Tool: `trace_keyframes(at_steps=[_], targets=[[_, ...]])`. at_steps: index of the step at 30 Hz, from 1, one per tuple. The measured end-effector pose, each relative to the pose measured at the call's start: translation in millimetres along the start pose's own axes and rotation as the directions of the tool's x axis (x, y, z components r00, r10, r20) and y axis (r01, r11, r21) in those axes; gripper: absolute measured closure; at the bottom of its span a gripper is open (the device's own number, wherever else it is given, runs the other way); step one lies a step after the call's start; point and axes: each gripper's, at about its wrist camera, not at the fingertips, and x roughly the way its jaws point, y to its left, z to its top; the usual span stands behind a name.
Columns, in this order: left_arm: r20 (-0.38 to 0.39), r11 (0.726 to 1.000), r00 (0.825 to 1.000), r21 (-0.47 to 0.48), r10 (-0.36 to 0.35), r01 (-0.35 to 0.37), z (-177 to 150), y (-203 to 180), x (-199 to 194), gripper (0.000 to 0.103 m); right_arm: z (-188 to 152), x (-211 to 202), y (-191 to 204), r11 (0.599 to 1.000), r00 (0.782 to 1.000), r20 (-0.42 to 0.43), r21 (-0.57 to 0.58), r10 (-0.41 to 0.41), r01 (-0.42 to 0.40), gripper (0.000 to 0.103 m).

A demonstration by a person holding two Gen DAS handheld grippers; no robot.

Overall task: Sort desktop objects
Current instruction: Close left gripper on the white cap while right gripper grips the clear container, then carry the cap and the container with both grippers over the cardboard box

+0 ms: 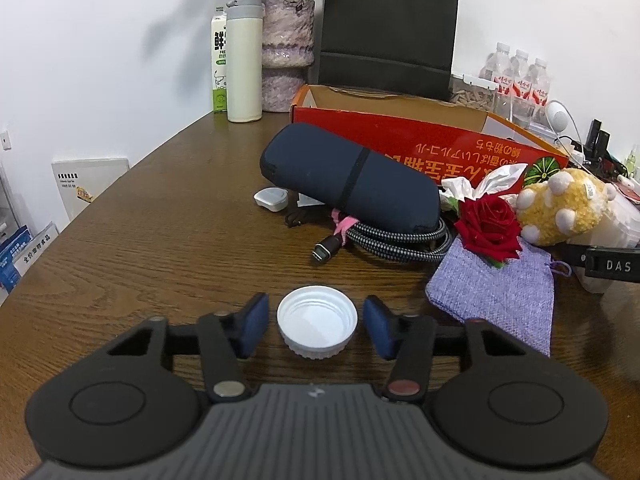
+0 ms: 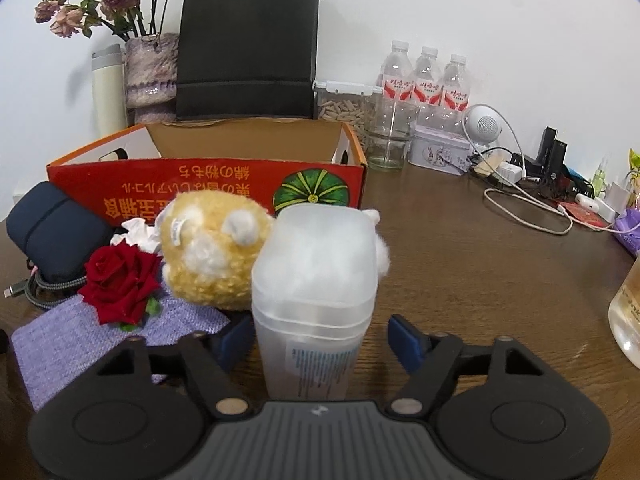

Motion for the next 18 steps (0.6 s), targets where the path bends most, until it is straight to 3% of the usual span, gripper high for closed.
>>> trace_keyframes(at_steps=[2,4,9,18], targets=[[0.002,1.0,1.0,-0.002,-0.005,0.005,0,0,0,0.062,-1,1,1,1.0,1.0,-0.001,-0.004,-0.003,0.003,0.038],[0.004,1.0,1.0,-0.005,-0.01,0.01,0,0,-1,0.062,-1,0,3,1.0,1.0,0.008,-0.019,-0.017,0.017,0.046],[0.007,1.0,1.0,-0.018,-0.014,0.014,1,1,0,0.062,-2,1,0,0.999,0.999,-0.006,-0.001,0.037,-0.037,0.062],[0.013,0.998,1.0,-0.053,-0.019,0.02,1,5,-3,0.062,-7,-10,-8,0.997,0.997,0.033,0.041,0.066,-0.067,0.063]])
